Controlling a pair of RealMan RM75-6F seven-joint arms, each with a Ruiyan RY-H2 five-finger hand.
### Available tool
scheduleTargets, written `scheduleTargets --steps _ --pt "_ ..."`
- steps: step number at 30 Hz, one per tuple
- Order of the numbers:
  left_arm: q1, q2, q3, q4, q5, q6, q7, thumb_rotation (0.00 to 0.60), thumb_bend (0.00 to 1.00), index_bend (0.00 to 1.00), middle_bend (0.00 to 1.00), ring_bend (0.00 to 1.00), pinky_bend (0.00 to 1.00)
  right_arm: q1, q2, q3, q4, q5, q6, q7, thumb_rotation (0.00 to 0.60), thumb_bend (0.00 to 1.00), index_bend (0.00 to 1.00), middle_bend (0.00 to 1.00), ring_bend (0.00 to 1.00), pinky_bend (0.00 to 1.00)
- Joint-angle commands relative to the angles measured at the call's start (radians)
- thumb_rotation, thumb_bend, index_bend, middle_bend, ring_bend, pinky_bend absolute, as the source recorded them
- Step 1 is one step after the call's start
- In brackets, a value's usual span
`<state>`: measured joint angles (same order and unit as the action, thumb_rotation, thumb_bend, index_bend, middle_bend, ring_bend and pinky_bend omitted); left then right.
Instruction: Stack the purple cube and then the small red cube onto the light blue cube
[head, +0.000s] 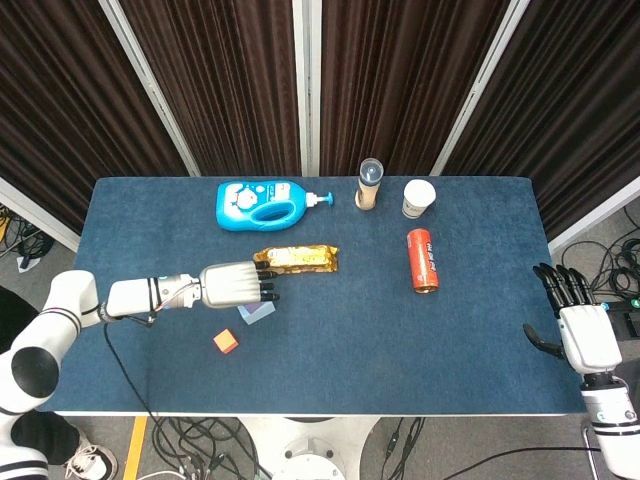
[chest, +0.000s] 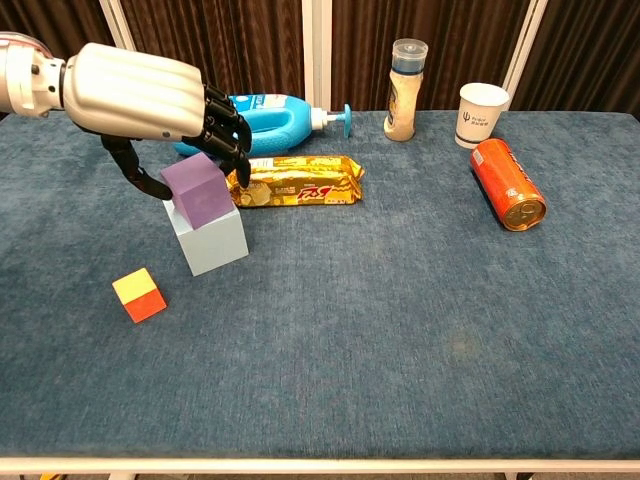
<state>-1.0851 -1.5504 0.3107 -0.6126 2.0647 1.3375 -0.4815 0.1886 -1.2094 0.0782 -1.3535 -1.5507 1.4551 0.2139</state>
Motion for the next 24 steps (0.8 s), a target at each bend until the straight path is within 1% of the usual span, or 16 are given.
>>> scheduleTargets --steps 1,8,11,13,15,17,21,24 --pt "-0.002 -0.003 0.005 0.004 0.000 -0.003 -0.006 0.600 0.26 0.35 0.54 0.27 0.32 0.001 -0.001 0.000 0.001 0.002 -0.002 -0.001 0.600 0.20 0.02 0.07 0.00 0.00" --pt "-0.003 -0.013 0.015 0.027 -0.002 0.000 -0.012 0.600 0.26 0.35 0.54 0.27 0.32 0.002 -0.003 0.002 0.005 0.009 -0.008 -0.002 0.600 0.20 0.02 0.07 0.00 0.00" --pt "-0.002 -0.017 0.010 0.033 -0.011 0.002 -0.013 0.600 0.26 0.35 0.51 0.27 0.32 0.002 -0.003 0.000 0.008 0.008 -0.009 0.000 0.600 0.20 0.02 0.07 0.00 0.00" --pt "-0.001 -0.018 0.008 0.033 -0.017 0.004 -0.015 0.600 0.25 0.35 0.48 0.27 0.32 0.002 -0.003 -0.001 0.009 0.008 -0.009 0.000 0.600 0.20 0.02 0.07 0.00 0.00" --pt "-0.002 -0.018 0.008 0.032 -0.019 0.008 -0.019 0.600 0.23 0.33 0.43 0.27 0.32 0.001 -0.003 -0.001 0.009 0.008 -0.010 0.002 0.600 0.20 0.02 0.07 0.00 0.00" --pt "-0.003 -0.015 0.010 0.027 -0.020 0.010 -0.024 0.600 0.21 0.30 0.41 0.27 0.32 0.001 -0.002 -0.001 0.009 0.008 -0.009 0.005 0.600 0.20 0.02 0.07 0.00 0.00" --pt "-0.006 -0.005 0.011 0.008 -0.026 0.002 -0.024 0.600 0.18 0.20 0.38 0.27 0.32 0.000 0.000 -0.003 0.009 0.005 -0.006 0.009 0.600 0.20 0.02 0.07 0.00 0.00" --pt "-0.005 0.007 0.012 -0.012 -0.029 -0.002 -0.013 0.600 0.18 0.18 0.36 0.27 0.32 0.000 0.002 -0.004 0.007 0.003 -0.004 0.012 0.600 0.20 0.02 0.07 0.00 0.00"
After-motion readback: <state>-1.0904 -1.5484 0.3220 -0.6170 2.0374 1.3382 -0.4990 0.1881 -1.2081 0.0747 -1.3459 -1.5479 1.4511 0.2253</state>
